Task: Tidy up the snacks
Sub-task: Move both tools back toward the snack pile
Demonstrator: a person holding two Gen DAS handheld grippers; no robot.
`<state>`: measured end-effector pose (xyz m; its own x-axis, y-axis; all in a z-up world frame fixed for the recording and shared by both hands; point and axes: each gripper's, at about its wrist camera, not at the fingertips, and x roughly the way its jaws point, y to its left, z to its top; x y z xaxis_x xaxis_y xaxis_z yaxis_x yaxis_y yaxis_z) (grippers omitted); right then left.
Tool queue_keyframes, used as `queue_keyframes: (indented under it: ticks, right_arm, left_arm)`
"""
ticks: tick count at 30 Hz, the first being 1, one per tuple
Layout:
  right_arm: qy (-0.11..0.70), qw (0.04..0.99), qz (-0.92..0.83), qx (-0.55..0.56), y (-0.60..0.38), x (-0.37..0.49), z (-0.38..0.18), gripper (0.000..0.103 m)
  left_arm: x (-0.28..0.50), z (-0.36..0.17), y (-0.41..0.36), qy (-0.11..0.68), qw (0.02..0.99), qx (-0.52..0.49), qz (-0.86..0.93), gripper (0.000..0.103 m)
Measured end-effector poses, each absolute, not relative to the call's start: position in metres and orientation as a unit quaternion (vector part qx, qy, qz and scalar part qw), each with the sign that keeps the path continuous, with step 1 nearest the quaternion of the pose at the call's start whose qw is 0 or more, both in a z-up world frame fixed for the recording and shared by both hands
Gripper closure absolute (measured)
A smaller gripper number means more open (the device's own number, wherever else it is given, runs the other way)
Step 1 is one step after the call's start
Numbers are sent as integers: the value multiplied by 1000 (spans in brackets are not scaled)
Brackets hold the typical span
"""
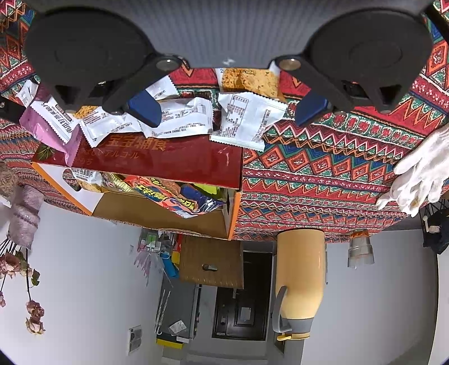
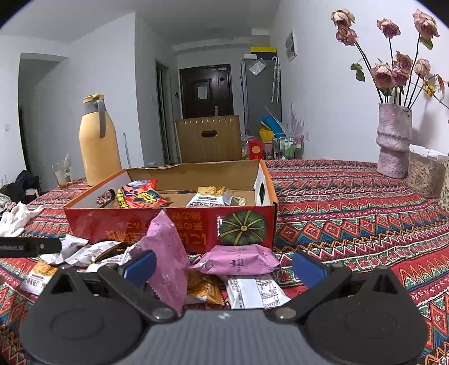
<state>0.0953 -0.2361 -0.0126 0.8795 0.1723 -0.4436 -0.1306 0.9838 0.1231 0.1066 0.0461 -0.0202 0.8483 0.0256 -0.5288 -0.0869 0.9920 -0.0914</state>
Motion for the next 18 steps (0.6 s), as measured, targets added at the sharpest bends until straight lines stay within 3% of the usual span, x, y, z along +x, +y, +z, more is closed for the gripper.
queue_keyframes:
  ticks: [5,11,18]
  right_arm:
    - [238,968,65,46,-244,97,-14,0]
    - [258,964,62,28,-251,106,-19,11]
    - [276,958,78,7,-246,135,-15,12]
  left_arm:
    - [108,-21,47,278,958,-59,28,0]
    - [109,-22,47,280,958,-59,30,0]
    - [111,-23,47,284,956,-61,36,0]
